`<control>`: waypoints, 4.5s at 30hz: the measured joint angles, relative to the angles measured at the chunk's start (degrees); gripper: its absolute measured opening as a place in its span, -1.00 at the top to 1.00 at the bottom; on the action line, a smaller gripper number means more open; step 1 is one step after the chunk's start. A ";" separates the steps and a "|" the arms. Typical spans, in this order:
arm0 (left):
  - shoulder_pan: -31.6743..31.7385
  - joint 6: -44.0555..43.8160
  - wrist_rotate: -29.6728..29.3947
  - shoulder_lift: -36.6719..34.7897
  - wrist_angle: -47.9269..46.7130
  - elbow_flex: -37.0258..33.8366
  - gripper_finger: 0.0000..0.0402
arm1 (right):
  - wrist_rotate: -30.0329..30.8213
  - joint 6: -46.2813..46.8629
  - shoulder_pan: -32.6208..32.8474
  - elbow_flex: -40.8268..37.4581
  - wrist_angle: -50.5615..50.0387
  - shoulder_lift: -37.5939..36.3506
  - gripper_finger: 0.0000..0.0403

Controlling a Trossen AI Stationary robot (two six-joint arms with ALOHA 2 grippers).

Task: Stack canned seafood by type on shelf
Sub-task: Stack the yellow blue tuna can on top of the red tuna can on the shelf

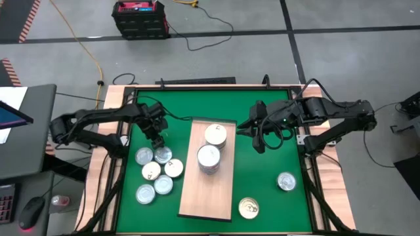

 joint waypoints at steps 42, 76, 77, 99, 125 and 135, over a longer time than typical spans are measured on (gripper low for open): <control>11.59 -4.17 -21.06 -6.15 -3.59 14.34 0.96 | -0.39 -3.71 -1.30 0.00 0.02 0.01 0.41; -13.19 -25.80 -27.49 -8.43 -6.32 6.70 -0.53 | -3.71 -8.76 -5.96 0.00 0.09 0.02 0.41; -13.19 -25.80 -27.51 -8.43 -5.38 6.12 -0.49 | -3.72 -8.76 -5.95 0.00 0.09 0.02 0.41; -15.46 -12.40 -33.26 -19.79 -0.30 15.22 0.35 | -3.78 -8.96 -6.09 0.00 -2.58 0.02 0.41; -50.98 35.19 -44.66 1.04 9.97 47.44 0.28 | -3.74 -2.95 -18.80 0.04 -8.45 1.05 0.41; -53.56 51.43 -49.81 6.58 10.65 50.43 0.28 | -3.72 1.88 -16.44 0.04 -3.43 2.27 0.41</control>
